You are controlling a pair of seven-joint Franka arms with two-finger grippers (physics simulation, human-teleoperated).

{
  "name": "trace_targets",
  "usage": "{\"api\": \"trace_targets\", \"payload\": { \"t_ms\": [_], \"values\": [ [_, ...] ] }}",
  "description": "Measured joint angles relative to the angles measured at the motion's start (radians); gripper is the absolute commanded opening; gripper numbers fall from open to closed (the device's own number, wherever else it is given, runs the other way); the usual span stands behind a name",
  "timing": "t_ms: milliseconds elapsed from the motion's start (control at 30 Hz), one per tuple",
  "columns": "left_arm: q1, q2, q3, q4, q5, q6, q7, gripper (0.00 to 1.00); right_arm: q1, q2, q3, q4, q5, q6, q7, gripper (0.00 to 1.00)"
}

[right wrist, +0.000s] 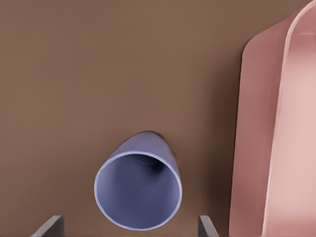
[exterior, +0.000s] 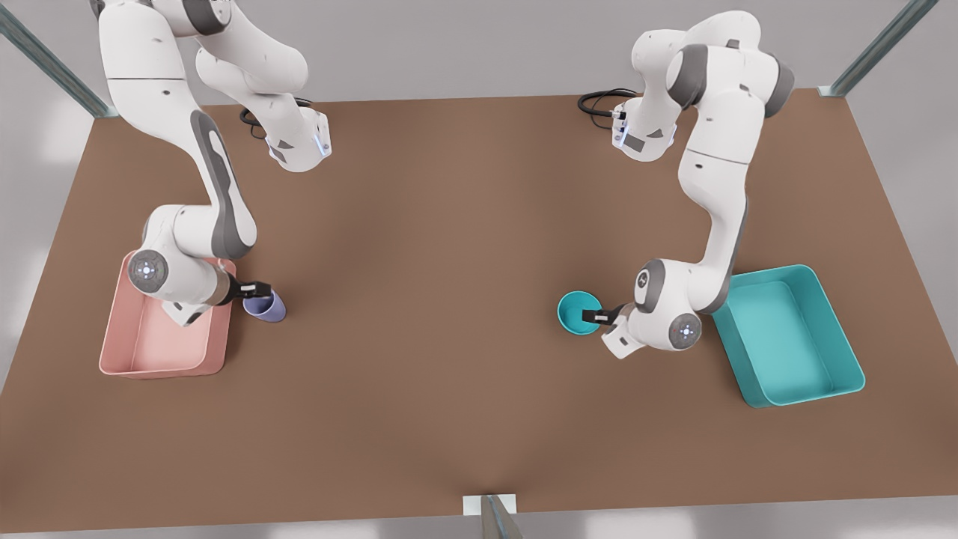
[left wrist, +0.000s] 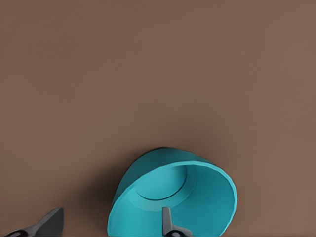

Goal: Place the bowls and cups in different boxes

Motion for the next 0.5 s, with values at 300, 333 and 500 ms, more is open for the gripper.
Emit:
{"api": "trace_targets", "payload": {
  "t_ms": [300,333,500],
  "values": [
    [-0.001,0.002,-0.003,0.003,-0.027,0.038,0.000,0.21,-0.041,0.030,0.000,-0.064,-0.001,0.147,0.001,1.00],
    [-0.001,-0.008,-0.001,0.008,-0.026,0.032,-0.001,0.21,-0.045,0.036,0.000,-0.064,-0.001,0.154,0.001,1.00],
    [0.093,-0.128,0.062,0.124,0.014,-0.068,-0.005,0.21,-0.047,0.058,0.000,-0.070,-0.001,0.176,0.001,1.00]
  ]
}}
